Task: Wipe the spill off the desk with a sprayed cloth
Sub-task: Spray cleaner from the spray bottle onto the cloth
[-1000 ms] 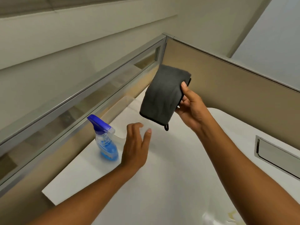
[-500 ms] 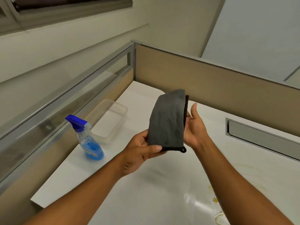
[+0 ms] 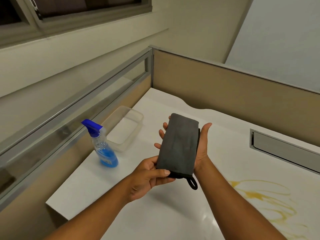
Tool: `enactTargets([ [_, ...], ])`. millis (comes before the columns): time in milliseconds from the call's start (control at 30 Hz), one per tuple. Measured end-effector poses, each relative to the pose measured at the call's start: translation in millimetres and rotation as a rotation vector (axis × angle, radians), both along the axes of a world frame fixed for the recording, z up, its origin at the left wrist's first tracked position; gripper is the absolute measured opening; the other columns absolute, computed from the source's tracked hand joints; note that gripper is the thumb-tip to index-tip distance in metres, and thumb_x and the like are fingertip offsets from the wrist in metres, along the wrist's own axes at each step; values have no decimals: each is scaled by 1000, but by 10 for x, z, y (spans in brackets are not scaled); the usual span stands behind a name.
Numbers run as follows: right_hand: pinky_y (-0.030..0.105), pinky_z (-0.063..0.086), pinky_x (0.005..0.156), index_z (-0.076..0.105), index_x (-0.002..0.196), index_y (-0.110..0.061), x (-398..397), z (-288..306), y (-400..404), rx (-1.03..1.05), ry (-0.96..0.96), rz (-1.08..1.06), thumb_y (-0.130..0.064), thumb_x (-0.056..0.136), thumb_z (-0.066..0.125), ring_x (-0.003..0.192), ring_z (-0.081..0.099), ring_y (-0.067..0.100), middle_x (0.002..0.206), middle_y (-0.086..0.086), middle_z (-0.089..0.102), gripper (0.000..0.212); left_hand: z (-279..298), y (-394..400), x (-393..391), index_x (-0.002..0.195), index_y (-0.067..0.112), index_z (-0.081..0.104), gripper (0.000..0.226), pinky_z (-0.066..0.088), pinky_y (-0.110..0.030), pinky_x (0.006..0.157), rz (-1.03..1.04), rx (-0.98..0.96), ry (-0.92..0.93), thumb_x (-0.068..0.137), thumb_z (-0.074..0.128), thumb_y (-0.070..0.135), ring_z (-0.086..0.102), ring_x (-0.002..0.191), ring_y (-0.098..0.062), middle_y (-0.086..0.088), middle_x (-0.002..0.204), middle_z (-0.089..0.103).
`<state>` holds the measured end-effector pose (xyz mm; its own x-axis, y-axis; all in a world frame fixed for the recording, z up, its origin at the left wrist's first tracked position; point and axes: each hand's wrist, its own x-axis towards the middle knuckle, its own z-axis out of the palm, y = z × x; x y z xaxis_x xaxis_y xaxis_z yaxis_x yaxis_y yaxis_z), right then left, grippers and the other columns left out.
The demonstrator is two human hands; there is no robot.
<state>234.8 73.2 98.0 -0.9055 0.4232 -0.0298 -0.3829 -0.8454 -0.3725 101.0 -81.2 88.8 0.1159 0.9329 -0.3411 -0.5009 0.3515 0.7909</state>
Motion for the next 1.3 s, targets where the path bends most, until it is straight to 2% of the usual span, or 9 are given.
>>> enactTargets([
  [200,57,40,115,35,162,-21,-256,59,-23,17,-65,130,-95,81,50,123,62,33,141,15,64,110,44,-194,-153,147,24,63,51,62,-45,108,53,-42,101,98,77,19,71,134,-28,0,145,74],
  [367,58,39,115,32,164,-24,-349,101,16,33,-78,219,-96,78,53,127,59,32,146,12,60,114,-168,-673,-426,103,35,68,17,56,-15,82,521,52,1146,95,77,47,70,101,-10,8,104,71],
  [433,59,36,115,28,166,-25,-374,74,46,51,-94,250,-97,78,51,128,57,32,148,11,57,116,-249,-871,-617,101,24,63,26,48,-8,85,749,173,1278,93,70,47,61,101,3,4,104,63],
  [567,59,36,116,28,165,-24,-429,32,75,61,-93,307,-98,77,50,132,55,32,151,12,56,117,-226,-846,-1050,147,12,51,66,43,-1,97,857,93,1219,94,79,39,52,128,5,-5,147,53],
  [733,61,37,115,31,165,-23,-535,27,20,57,-94,351,-98,76,53,131,57,35,151,14,58,119,-57,-528,-1438,174,26,13,92,34,-27,119,693,22,1061,103,70,35,30,157,-8,0,180,27],
  [833,61,38,115,32,165,-23,-579,40,-26,46,-99,370,-97,75,56,130,59,36,149,14,60,120,-4,-435,-1580,166,19,39,75,48,-37,120,619,-4,1010,101,71,40,57,144,-16,-2,156,61],
  [967,61,42,112,38,163,-21,-600,102,-71,60,-120,345,-95,72,60,124,61,36,144,14,63,119,21,-442,-1697,121,21,67,61,55,-22,81,609,-1,1000,74,82,57,68,95,-4,9,100,71],
  [1100,62,45,110,45,159,-19,-568,161,-74,54,-142,308,-90,66,69,123,64,38,145,16,64,120,-21,-417,-1722,103,33,62,40,55,-15,72,525,13,968,74,87,46,69,87,-8,1,94,67],
  [1300,64,42,112,42,161,-18,-555,175,-37,69,-106,337,-93,68,65,126,61,40,148,17,61,122,10,-337,-1704,119,35,71,39,58,-25,85,349,97,866,84,89,31,68,87,-14,5,91,68],
])
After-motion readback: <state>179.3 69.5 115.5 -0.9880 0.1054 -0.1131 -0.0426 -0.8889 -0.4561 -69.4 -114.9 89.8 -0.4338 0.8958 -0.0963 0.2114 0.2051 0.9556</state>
